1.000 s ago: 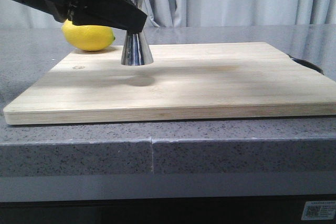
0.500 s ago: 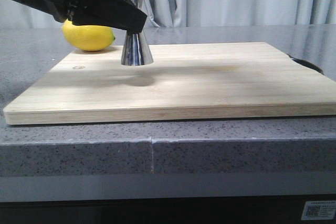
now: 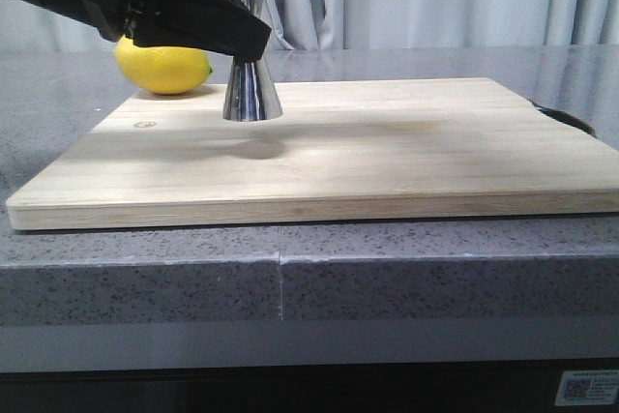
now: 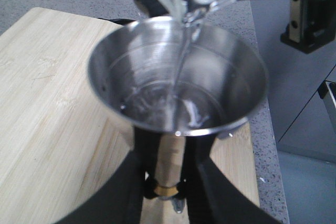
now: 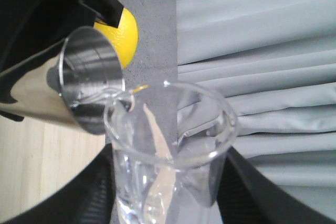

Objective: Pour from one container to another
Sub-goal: 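Tip the beaker further with the right gripper, pouring liquid into jigger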

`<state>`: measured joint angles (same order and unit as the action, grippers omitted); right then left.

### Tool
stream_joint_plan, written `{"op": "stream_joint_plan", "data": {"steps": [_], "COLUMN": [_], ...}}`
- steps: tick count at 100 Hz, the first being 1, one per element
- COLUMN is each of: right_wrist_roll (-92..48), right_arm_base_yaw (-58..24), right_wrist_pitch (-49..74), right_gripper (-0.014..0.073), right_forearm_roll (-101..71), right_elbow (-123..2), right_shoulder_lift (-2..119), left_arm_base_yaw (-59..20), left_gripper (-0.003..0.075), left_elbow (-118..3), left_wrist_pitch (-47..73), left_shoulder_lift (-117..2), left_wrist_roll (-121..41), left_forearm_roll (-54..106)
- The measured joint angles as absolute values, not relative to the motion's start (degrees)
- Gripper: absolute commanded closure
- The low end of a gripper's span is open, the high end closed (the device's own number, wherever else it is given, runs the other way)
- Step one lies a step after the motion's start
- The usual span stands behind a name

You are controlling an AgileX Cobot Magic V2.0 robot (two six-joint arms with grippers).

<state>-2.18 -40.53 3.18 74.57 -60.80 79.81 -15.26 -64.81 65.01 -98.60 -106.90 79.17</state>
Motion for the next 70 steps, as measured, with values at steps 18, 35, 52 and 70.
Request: {"op": "stream_joint_plan", "data": {"steps": [18, 35, 52, 70], "right_wrist_roll": [-2.2, -2.2, -2.2, -2.2], "right_arm_base_yaw": [-40.5, -40.5, -40.5, -40.5], "right_wrist_pitch": [3.4, 3.6, 3.9, 3.9], "right_gripper": [0.0378, 0.0378, 0.0378, 0.0378], "right_forearm_roll": [75.1, 75.6, 76.3, 76.4], "right_elbow": [-60.8, -60.8, -60.8, -60.8], "right_shoulder_lift": [79.8, 79.8, 79.8, 79.8], "left_arm_base_yaw": [-15.3, -15.3, -15.3, -15.3], "left_gripper": [0.073, 0.073, 0.073, 0.073], "left_elbow": [-64.8, -64.8, -64.8, -64.8], "left_wrist_pitch": [65.0, 65.0, 65.0, 65.0], "left_shoulder_lift": [-98.6, -98.6, -98.6, -98.6], "left_wrist_roll": [-106.9, -106.9, -106.9, -106.9], "left_forearm_roll": [79.2, 79.2, 79.2, 79.2]}}
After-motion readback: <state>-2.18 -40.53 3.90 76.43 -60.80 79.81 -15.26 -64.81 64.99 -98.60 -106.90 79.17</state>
